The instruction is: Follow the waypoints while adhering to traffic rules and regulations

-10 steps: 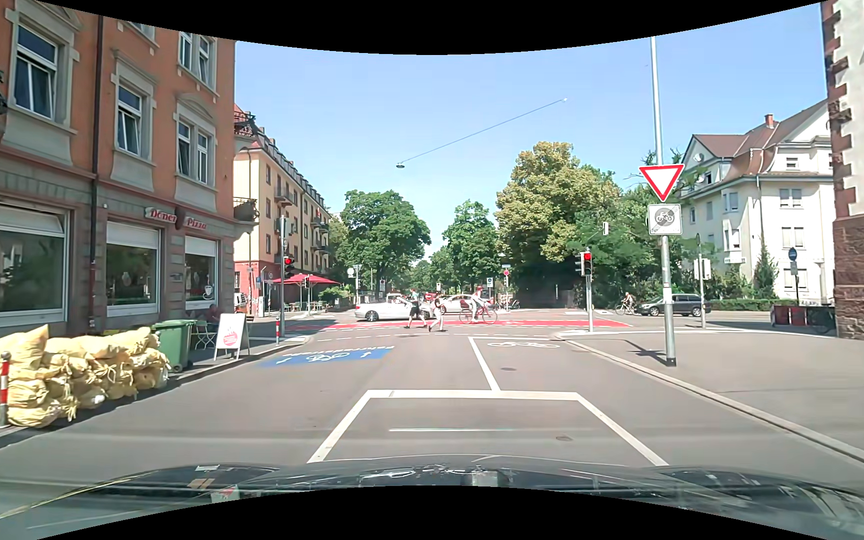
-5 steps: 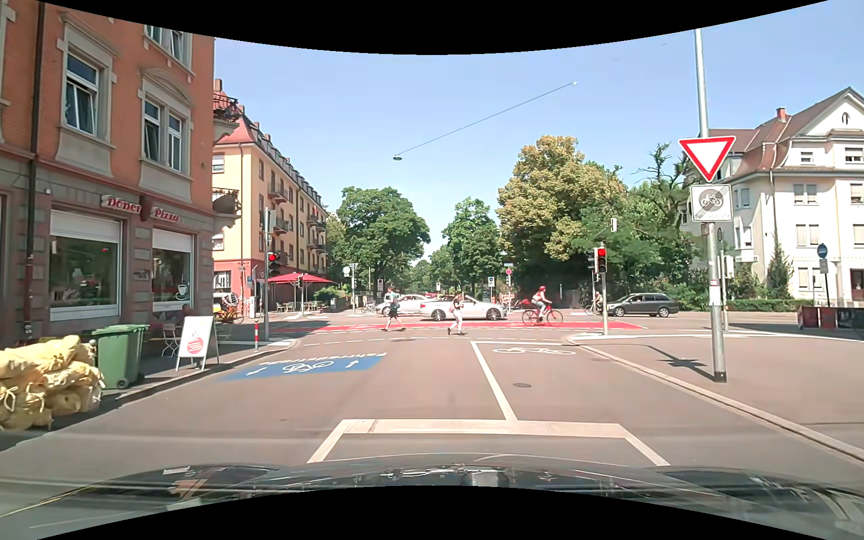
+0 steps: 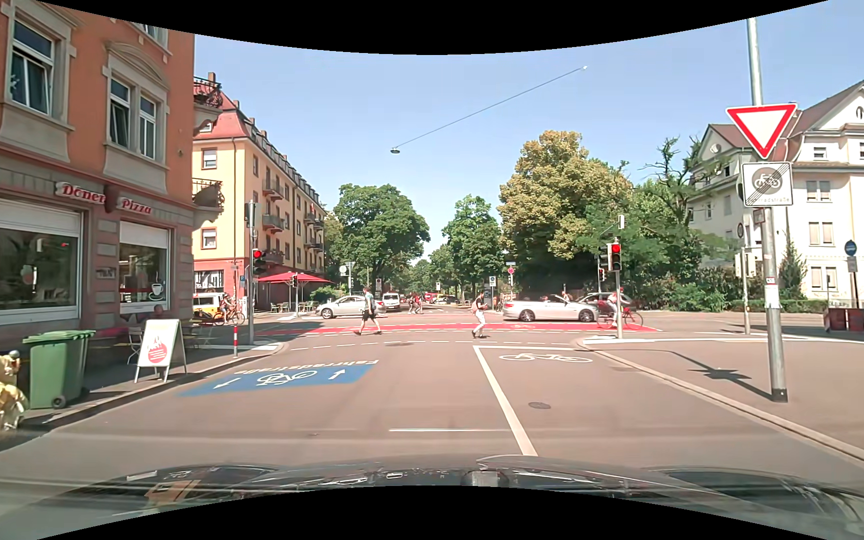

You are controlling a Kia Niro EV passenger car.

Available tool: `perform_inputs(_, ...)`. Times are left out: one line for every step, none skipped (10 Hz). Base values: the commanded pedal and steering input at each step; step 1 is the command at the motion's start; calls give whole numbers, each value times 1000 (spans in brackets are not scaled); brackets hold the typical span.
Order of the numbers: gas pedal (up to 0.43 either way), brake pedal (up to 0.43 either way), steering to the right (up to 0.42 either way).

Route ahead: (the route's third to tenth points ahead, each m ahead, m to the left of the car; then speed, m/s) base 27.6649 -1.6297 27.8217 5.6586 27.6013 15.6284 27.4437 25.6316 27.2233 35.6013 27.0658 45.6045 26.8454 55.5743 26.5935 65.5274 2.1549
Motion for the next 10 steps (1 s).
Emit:
perform_inputs(0, 207, 1)
perform_inputs(0, 207, 1)
perform_inputs(0, 207, 1)
perform_inputs(0, 201, 1)
perform_inputs(0, 201, 1)
perform_inputs(0, 201, 1)
perform_inputs(0, 195, 1)
perform_inputs(0, 189, 1)
perform_inputs(0, 183, 1)
perform_inputs(0, 183, 1)
